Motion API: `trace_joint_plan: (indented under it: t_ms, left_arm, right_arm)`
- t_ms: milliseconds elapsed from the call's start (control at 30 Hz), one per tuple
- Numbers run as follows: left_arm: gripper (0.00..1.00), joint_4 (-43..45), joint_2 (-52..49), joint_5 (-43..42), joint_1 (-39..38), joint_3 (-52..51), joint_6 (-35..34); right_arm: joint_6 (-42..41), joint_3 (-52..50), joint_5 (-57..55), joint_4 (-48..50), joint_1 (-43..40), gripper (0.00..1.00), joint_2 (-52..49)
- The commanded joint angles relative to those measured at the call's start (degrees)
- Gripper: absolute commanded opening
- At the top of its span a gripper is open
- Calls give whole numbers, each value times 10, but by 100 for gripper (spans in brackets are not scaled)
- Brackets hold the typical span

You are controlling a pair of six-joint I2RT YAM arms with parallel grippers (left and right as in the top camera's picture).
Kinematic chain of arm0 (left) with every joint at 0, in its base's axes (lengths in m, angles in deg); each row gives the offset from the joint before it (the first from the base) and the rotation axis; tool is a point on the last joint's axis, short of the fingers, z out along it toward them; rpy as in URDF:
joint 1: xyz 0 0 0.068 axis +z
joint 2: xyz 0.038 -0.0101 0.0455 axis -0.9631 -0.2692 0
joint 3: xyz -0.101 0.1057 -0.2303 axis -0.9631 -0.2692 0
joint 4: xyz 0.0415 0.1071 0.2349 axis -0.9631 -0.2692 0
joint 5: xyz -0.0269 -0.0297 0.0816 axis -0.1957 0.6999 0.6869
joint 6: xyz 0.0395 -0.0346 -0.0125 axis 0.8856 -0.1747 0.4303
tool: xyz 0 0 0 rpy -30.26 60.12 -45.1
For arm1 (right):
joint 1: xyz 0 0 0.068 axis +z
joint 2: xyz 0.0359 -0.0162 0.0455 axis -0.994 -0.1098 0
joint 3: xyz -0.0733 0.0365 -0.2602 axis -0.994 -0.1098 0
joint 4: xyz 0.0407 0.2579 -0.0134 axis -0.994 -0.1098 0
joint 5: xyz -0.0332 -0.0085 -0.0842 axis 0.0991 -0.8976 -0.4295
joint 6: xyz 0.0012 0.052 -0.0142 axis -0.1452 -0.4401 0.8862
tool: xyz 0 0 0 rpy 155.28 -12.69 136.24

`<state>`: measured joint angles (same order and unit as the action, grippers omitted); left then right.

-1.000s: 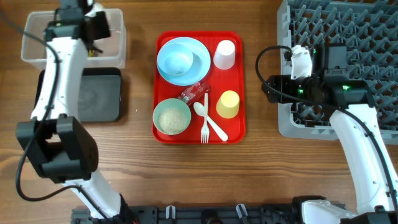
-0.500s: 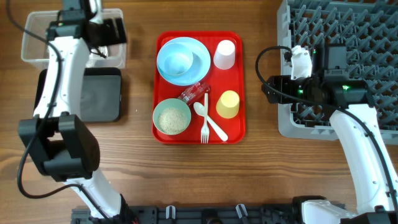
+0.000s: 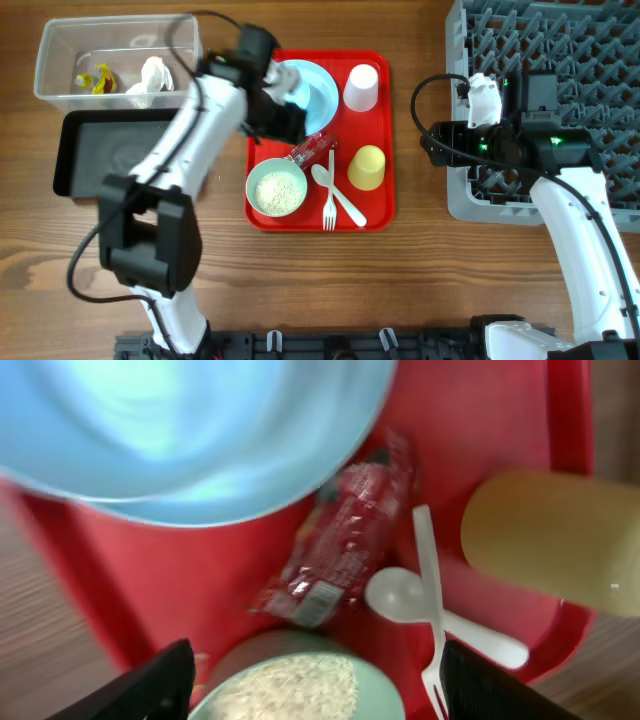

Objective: Sort waste into correct bins and load items into the dishwasher rack
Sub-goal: 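Grasp the red wrapper beside the blue plate with the left gripper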

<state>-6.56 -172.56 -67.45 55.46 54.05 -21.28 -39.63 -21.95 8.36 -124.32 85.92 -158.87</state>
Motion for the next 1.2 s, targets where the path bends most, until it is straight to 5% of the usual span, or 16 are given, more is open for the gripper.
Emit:
trace_joint_plan:
  t_ms: [0,233,733,1167]
  left_arm:
    - [79,54,-5,17,-28,-61,13]
    - [80,165,-10,25,-36,-107,13]
    - [75,212,-40,25,-37,-130,43]
    - [28,210,-55,17,-40,-130,40]
  right_arm:
    - [-4,8,-1,2,2,78,0]
    - [-5,8,-1,1,2,78,0]
    - [-5,7,-1,1,2,78,0]
    - [-5,8,-1,-3,2,78,0]
